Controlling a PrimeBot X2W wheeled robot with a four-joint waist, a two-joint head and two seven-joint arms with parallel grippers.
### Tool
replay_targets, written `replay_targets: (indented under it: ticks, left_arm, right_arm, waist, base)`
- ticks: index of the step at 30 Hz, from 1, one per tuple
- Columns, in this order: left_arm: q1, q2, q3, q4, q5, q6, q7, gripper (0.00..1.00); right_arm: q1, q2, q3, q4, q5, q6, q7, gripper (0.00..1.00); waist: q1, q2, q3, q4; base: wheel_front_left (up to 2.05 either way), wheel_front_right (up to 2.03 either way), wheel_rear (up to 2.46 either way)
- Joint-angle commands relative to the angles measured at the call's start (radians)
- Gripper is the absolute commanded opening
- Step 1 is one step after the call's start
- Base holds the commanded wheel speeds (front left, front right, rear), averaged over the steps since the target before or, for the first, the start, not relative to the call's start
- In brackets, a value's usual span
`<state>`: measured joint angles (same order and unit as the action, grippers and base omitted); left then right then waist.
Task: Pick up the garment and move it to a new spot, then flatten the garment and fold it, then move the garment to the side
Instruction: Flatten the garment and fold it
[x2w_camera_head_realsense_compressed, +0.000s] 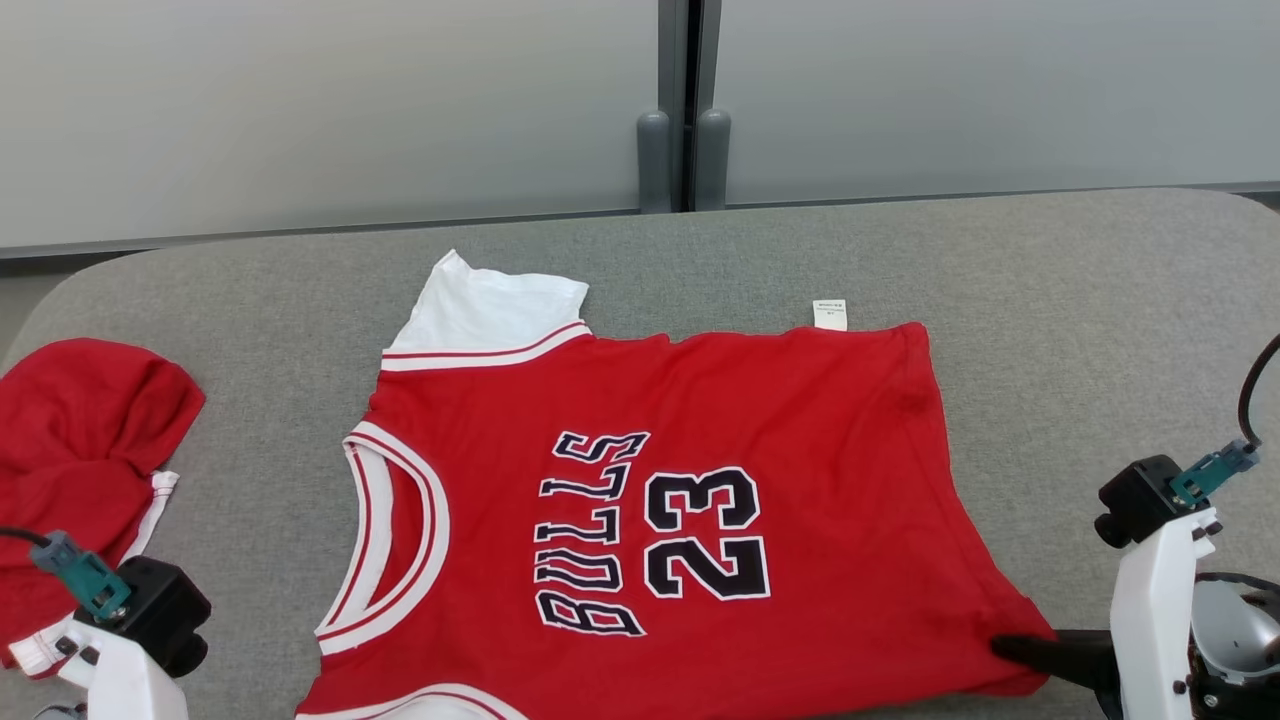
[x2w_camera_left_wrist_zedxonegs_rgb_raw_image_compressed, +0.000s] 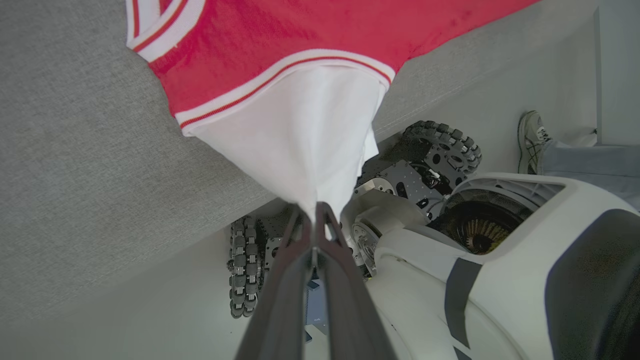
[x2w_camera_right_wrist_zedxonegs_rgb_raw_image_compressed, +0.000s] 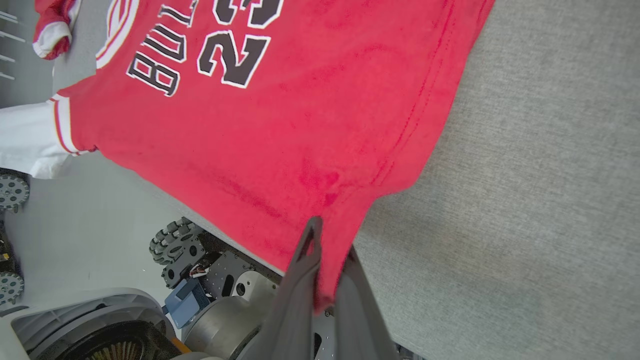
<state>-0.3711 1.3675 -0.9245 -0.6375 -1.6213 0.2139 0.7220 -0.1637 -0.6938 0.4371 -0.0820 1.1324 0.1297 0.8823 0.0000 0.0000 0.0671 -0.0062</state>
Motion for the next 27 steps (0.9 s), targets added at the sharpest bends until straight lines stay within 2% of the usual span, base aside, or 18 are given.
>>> replay_targets:
  ticks: [1,6,16,24,27]
  left_arm:
    - [-0.003,0.000,0.005,0.001,0.007,0.002,0.001,0.00]
    - [-0.059,-0.030,0.040,0.026,0.017,-0.012,0.008,0.00]
    - [-0.211,-0.144,0.085,0.214,0.031,-0.031,0.111,0.00]
    - [-0.252,-0.173,0.100,0.332,0.024,-0.045,0.127,0.00]
    - [-0.261,-0.183,0.095,0.356,0.046,-0.052,0.129,0.00]
  right_arm:
    - [0.013,0.016,-0.021,-0.013,-0.014,0.002,0.013,0.00]
    - [0.028,0.122,-0.138,-0.052,-0.078,0.002,0.087,0.00]
    - [0.007,0.345,-0.354,0.005,-0.210,0.002,0.215,0.00]
    - [0.028,0.487,-0.475,0.001,-0.270,0.002,0.237,0.00]
    - [0.030,0.518,-0.493,-0.007,-0.296,0.002,0.243,0.00]
  waist:
    - [0.0000,0.0000,0.010,-0.006]
    - [0.0000,0.0000,0.041,-0.013]
    - [0.0000,0.0000,0.101,-0.027]
    - [0.0000,0.0000,0.129,-0.052]
    - [0.0000,0.0000,0.141,-0.058]
  base:
    - [0.00,0.00,0.00]
    - [0.00,0.00,0.00]
    - [0.00,0.00,0.00]
    - [0.00,0.00,0.00]
    - [0.00,0.00,0.00]
